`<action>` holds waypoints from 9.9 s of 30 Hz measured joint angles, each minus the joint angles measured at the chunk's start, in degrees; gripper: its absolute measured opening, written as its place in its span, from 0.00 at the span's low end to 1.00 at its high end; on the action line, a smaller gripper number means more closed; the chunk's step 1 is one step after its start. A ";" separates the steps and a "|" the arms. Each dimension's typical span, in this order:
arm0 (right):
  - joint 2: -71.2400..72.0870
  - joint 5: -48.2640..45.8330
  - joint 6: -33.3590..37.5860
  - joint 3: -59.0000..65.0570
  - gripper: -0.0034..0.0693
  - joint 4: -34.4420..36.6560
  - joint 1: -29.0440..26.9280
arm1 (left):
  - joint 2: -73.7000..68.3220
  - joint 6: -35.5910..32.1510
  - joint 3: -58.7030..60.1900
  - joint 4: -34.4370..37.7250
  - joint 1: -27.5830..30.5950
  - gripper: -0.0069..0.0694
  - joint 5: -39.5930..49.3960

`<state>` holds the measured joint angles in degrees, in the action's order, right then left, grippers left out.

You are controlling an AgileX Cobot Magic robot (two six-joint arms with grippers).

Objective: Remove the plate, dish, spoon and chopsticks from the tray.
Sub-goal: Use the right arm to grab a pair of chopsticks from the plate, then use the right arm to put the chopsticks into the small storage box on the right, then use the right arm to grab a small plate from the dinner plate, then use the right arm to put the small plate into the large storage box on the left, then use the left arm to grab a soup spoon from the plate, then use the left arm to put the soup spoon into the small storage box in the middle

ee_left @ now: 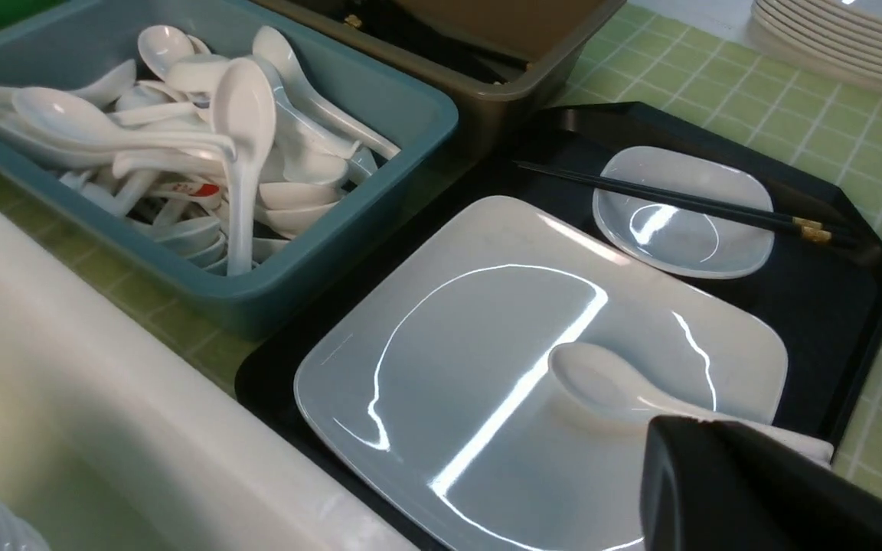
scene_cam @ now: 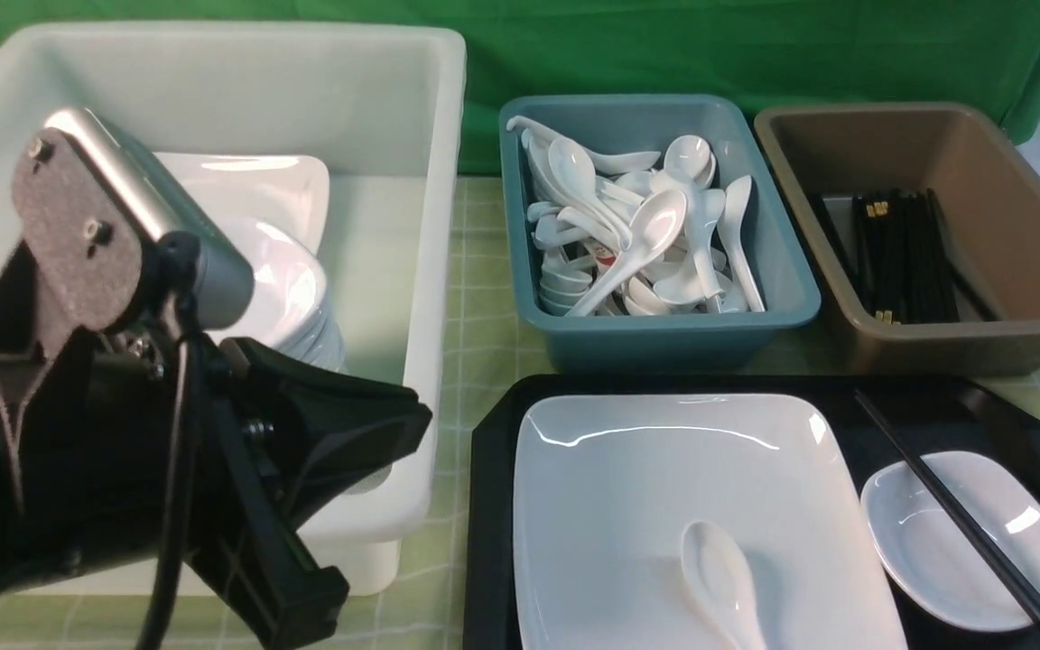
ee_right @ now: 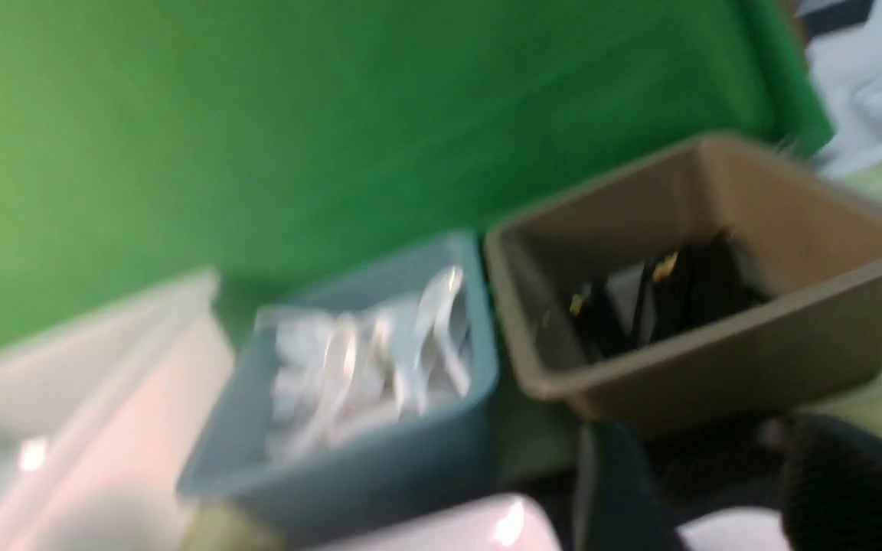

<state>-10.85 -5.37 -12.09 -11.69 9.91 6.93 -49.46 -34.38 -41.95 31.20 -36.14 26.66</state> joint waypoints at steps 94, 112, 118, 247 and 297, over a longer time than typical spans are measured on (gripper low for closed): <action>-87.12 -20.88 28.89 -71.29 0.22 5.45 -3.78 | 4.56 -10.82 0.00 8.78 -0.01 0.12 -17.32; -94.81 -34.48 26.69 -80.05 0.72 1.80 -7.31 | 4.56 -11.25 0.00 4.02 -0.01 0.12 -12.88; -78.15 -52.95 26.69 -69.89 0.63 -5.45 0.15 | 4.56 -11.25 0.00 0.85 -0.06 0.12 -8.90; -16.35 -58.66 4.69 -40.10 0.18 -32.53 43.93 | -69.91 54.80 -50.47 -17.45 -23.43 0.84 26.52; -16.31 -59.08 5.63 -40.10 0.24 -26.35 43.93 | -77.83 31.02 -76.54 -29.53 3.01 0.66 5.16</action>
<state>-27.16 -64.45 -6.45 -51.80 -16.44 50.86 -127.28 -3.36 -118.49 1.66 -33.13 31.83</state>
